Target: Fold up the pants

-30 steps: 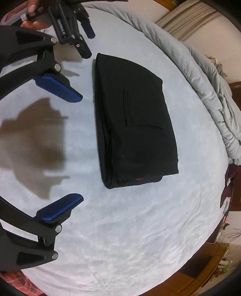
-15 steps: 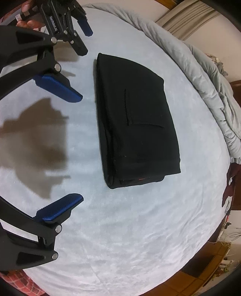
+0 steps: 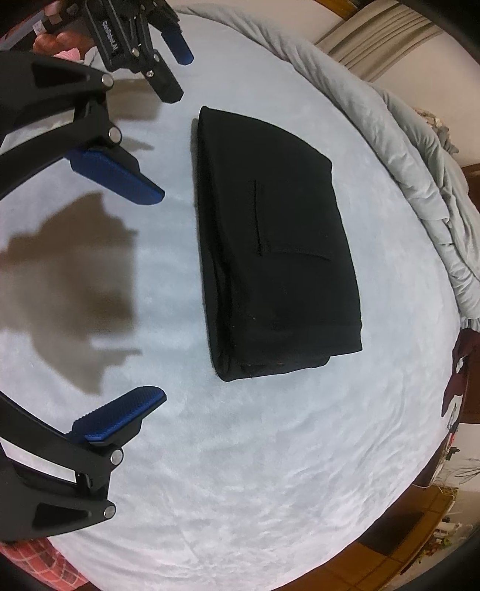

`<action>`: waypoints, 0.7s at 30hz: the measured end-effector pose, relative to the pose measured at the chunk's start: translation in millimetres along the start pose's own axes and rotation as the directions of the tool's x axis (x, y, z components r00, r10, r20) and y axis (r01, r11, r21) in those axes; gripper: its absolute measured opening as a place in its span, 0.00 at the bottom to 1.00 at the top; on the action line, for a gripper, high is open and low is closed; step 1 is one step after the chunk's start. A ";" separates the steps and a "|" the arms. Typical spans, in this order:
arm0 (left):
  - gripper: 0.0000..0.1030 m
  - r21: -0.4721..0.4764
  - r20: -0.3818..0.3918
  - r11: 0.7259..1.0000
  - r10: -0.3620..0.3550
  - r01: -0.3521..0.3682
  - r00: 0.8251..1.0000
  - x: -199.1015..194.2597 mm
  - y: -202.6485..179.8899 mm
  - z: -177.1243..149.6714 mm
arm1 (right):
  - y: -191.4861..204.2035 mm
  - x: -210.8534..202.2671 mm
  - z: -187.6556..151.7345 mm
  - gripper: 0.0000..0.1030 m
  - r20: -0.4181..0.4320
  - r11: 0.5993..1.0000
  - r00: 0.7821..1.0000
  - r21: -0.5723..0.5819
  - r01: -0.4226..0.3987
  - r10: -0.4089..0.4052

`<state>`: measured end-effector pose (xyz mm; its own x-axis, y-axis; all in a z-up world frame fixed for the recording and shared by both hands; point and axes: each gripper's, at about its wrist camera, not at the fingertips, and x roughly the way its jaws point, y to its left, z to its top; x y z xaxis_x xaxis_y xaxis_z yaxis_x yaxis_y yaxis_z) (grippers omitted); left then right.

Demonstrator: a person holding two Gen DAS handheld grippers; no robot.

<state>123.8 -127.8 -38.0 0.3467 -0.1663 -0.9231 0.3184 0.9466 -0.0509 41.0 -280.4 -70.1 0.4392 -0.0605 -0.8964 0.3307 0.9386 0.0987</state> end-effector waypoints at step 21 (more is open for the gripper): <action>0.94 0.005 -0.009 1.000 0.003 -0.003 1.000 5.5 -0.3 0.9 | -4.9 8.3 1.0 0.96 -0.017 1.000 1.000 0.000 0.013 -0.013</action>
<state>126.5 -129.2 -42.8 0.3401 -0.1607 -0.9266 0.3214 0.9458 -0.0461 43.9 -285.9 -77.5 0.4204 -0.0673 -0.9048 0.3367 0.9376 0.0867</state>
